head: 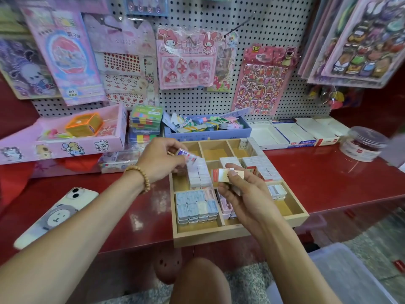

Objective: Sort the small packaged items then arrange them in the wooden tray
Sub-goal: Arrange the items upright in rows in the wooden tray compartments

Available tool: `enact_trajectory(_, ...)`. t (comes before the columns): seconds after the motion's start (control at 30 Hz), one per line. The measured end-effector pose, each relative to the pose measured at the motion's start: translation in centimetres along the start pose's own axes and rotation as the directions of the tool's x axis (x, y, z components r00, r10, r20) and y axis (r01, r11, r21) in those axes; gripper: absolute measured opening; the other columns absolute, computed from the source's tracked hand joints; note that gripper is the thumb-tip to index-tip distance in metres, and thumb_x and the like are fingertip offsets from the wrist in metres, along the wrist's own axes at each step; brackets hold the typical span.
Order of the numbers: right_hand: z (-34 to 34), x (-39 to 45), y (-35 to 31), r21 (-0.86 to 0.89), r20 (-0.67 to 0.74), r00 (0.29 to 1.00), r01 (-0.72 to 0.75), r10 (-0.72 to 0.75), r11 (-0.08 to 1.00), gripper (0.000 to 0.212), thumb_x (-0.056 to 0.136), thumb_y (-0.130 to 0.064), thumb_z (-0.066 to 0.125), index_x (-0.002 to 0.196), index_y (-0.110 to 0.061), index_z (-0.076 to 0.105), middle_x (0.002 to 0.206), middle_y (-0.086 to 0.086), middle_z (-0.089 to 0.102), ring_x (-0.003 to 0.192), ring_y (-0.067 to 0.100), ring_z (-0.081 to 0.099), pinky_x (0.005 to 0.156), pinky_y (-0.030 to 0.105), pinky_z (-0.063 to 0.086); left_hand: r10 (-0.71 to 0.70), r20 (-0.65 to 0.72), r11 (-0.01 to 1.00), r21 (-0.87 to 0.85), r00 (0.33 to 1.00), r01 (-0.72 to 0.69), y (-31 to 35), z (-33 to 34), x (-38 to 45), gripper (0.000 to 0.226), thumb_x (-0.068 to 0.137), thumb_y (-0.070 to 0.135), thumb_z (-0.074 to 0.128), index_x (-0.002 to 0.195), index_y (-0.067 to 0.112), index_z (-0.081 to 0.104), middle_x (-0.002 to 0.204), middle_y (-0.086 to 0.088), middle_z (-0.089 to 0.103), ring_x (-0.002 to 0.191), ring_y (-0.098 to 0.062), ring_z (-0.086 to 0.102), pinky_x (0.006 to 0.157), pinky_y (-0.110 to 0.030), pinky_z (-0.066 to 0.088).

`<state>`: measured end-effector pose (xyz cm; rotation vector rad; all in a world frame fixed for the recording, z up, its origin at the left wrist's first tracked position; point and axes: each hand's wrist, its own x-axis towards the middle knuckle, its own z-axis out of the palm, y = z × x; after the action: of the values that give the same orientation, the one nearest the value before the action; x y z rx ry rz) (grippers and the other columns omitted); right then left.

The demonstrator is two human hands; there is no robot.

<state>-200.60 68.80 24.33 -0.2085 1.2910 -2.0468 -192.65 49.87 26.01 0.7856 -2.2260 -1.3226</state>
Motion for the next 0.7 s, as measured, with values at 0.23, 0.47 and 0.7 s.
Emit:
enact_trajectory(0.23,-1.0,0.6,0.1,-0.015,-0.034,0.999,-0.03,0.03,0.999,0.019,0.1,0.001,0.051,0.116,0.0,0.061,0.076,0.011,0.073,0.061,0.015,0.067,0.058,0.021,0.058,0.071,0.017,0.891,0.448,0.997,-0.071,-2.9,-1.5,1.7,0.013,0.083,0.009,0.072,0.088,0.02,0.068,0.085,0.008,0.064,0.075,-0.007,0.057,0.07,-0.023,0.043)
enact_trajectory(0.47,-1.7,0.7,0.3,-0.043,-0.051,0.998,-0.032,0.03,0.999,0.024,0.099,0.001,0.052,0.121,-0.001,0.06,0.087,0.015,0.07,0.06,0.013,0.065,0.055,0.019,0.056,0.141,0.12,0.823,0.538,0.983,-0.184,-2.7,0.6,3.4,0.012,0.082,0.013,0.074,0.085,0.02,0.065,0.087,0.007,0.063,0.085,-0.012,0.058,0.077,-0.025,0.046)
enact_trajectory(0.7,-2.0,1.0,0.1,-0.051,-0.054,0.998,-0.03,0.028,0.998,0.024,0.099,-0.001,0.053,0.121,-0.003,0.061,0.088,0.012,0.071,0.06,0.01,0.065,0.056,0.019,0.054,0.195,0.192,0.626,0.731,0.962,-0.273,-3.6,1.0,4.0,0.018,0.084,0.025,0.071,0.088,0.027,0.054,0.098,0.006,0.053,0.089,-0.016,0.055,0.073,-0.032,0.047)
